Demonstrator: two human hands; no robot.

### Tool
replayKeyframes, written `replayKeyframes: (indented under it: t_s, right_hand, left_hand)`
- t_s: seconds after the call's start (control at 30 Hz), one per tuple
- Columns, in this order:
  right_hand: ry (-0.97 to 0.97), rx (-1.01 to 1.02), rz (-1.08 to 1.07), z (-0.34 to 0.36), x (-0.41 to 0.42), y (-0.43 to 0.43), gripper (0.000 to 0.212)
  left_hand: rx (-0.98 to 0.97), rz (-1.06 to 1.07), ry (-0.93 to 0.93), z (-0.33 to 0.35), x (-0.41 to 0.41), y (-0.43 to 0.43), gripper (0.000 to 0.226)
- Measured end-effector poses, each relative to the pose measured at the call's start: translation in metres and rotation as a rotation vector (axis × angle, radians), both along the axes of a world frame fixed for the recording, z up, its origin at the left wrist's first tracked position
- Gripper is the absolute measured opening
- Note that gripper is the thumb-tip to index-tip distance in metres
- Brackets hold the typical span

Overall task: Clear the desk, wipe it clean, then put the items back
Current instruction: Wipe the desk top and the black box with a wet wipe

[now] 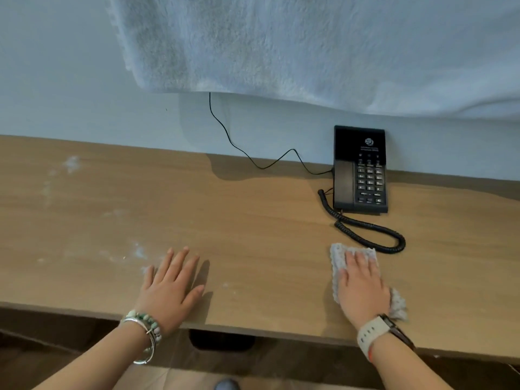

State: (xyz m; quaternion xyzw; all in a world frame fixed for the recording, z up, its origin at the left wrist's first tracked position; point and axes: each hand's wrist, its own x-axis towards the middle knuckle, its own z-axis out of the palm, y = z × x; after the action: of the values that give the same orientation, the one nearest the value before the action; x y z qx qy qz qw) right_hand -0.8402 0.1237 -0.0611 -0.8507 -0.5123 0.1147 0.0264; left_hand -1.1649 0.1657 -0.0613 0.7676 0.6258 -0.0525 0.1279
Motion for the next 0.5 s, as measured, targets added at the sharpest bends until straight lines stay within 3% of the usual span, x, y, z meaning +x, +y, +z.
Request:
replayKeyframes:
  t_s: [0.07, 0.17, 0.23, 0.3, 0.4, 0.5]
  right_hand:
    - [0.068, 0.007, 0.124, -0.001, -0.041, -0.007, 0.051]
    - [0.146, -0.004, 0.492, -0.003, -0.107, -0.022, 0.058]
    - [0.169, -0.013, 0.602, -0.004, -0.111, -0.024, 0.063]
    - [0.123, -0.008, 0.532, -0.008, -0.08, -0.019, 0.052]
    - [-0.034, 0.011, 0.209, -0.007, -0.025, -0.023, 0.051]
    - [-0.027, 0.012, 0.045, -0.002, -0.033, -0.024, 0.054]
  left_hand:
    - [-0.003, 0.033, -0.034, -0.002, -0.003, -0.015, 0.099]
    - [-0.009, 0.064, -0.058, -0.001, -0.005, -0.034, 0.098]
    - [0.001, 0.075, -0.051, 0.0, -0.006, -0.039, 0.098]
    - [0.011, 0.108, -0.048, 0.003, -0.009, -0.041, 0.095]
    - [0.006, 0.154, -0.04, 0.004, -0.016, -0.043, 0.078]
    - [-0.014, 0.23, 0.01, 0.003, -0.027, -0.045, 0.073]
